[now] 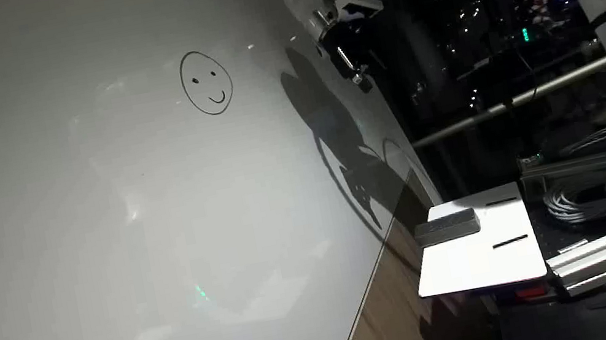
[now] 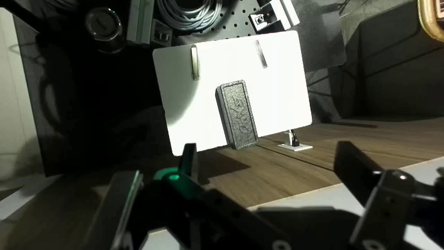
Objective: Use the duster to wipe the whiteboard
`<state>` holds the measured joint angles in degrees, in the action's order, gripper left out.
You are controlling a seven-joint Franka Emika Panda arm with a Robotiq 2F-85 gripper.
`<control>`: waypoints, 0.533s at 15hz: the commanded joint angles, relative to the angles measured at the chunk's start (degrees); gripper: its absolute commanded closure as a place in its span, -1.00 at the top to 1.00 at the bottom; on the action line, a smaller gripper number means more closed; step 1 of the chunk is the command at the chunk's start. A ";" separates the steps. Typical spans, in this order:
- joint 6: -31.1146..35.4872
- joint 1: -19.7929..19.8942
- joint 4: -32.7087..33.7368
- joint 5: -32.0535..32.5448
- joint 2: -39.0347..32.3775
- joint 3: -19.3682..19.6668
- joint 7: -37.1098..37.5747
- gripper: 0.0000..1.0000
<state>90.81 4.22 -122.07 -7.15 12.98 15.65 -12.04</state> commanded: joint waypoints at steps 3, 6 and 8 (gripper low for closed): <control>-0.14 1.71 0.22 -0.28 -0.14 -1.53 -0.33 1.00; -0.14 1.71 0.22 -0.28 -0.14 -1.53 -0.32 1.00; 0.48 1.61 -0.54 -0.81 0.24 -1.67 -0.83 1.00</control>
<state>90.82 4.36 -121.99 -7.15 12.98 15.49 -12.04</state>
